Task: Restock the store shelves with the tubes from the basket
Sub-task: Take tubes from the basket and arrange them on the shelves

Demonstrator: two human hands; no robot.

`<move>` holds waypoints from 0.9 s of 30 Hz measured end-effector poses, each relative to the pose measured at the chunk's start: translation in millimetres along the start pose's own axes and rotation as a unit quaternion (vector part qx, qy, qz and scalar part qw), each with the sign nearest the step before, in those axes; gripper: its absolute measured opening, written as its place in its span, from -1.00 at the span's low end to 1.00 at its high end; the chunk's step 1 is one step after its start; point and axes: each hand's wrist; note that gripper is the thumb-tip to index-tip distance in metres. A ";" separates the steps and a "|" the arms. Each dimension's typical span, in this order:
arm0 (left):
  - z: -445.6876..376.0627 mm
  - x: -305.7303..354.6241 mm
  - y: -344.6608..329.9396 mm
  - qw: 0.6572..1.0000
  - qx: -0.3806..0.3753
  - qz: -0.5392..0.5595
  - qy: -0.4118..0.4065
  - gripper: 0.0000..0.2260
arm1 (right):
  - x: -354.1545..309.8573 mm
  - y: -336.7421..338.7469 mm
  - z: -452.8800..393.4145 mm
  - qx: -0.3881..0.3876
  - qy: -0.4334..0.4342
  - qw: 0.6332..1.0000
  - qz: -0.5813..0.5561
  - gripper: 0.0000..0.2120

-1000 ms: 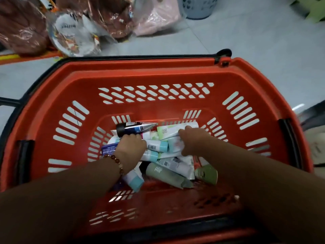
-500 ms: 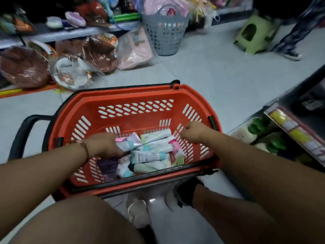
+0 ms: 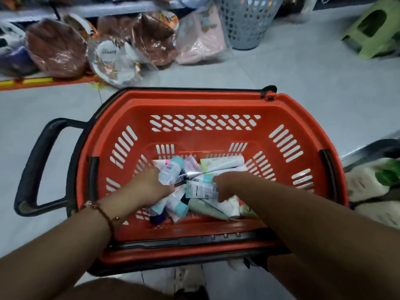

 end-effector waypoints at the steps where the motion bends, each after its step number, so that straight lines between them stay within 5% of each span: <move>1: -0.5 2.8 0.5 0.999 -0.013 0.031 -0.001 -0.72 | 1.8 -3.3 -6.2 0.002 0.007 0.999 0.036 -0.44; 7: -11.6 8.8 17.6 0.996 0.043 0.072 -0.017 -0.62 | 16.5 -12.6 -21.6 0.058 0.046 0.996 0.054 -0.48; 11: -0.3 14.6 29.3 0.980 0.110 0.154 -0.065 -0.73 | 18.8 4.3 14.9 0.095 0.017 0.990 -0.104 -0.52; 15: 33.0 30.6 44.0 0.950 0.059 0.294 -0.091 -0.84 | 21.8 10.7 101.8 0.205 -0.010 0.932 -0.299 -0.58; 19: 95.3 68.5 59.1 0.930 0.016 0.323 -0.175 -0.91 | 18.7 -1.9 213.4 0.313 -0.042 0.826 -0.467 -0.66; 23: 181.9 115.0 62.7 0.907 -0.057 0.320 -0.267 -0.83 | 6.2 -27.2 322.2 0.364 -0.002 0.661 -0.656 -0.78; 27: 257.0 152.6 40.9 0.844 -0.185 0.409 -0.293 -0.83 | 1.2 -61.5 396.9 0.389 0.061 0.479 -0.784 -0.71</move>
Point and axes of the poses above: each hand's wrist, its own z-axis away from the middle knuckle, its own y-axis out of the back of the hand, x = y × z, and after that the axes turned 11 degrees about y, right-handed
